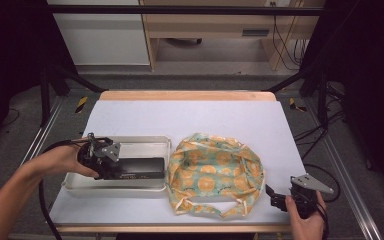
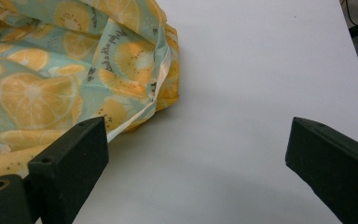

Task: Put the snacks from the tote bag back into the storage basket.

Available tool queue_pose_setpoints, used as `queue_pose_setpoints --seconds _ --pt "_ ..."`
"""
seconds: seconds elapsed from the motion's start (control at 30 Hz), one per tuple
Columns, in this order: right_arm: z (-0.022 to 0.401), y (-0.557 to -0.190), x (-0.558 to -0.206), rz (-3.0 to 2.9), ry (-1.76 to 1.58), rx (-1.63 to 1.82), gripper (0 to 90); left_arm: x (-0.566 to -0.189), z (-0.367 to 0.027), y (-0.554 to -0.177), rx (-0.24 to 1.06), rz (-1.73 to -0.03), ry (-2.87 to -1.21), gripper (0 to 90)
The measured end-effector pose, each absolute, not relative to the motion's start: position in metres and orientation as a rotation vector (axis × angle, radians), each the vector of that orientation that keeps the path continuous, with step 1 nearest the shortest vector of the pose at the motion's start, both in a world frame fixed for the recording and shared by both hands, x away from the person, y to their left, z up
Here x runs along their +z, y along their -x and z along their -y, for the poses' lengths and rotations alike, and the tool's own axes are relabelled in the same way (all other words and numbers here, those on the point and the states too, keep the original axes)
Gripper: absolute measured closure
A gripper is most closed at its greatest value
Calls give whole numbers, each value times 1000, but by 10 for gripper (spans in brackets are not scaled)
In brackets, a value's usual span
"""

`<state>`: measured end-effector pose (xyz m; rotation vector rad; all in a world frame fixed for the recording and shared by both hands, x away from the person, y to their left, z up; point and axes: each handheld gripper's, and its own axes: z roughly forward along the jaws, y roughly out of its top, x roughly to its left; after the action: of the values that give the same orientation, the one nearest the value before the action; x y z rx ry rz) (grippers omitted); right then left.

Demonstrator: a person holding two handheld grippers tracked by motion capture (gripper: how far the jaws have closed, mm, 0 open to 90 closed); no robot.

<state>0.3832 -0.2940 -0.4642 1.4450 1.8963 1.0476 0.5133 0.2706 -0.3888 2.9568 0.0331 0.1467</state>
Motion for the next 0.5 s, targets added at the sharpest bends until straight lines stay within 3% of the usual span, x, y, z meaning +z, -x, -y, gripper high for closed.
queue_pose_setpoints --seconds 0.5 --pt "293 -384 -466 -1911 -1434 1036 65 -397 -268 -513 115 -20 -2937 434"
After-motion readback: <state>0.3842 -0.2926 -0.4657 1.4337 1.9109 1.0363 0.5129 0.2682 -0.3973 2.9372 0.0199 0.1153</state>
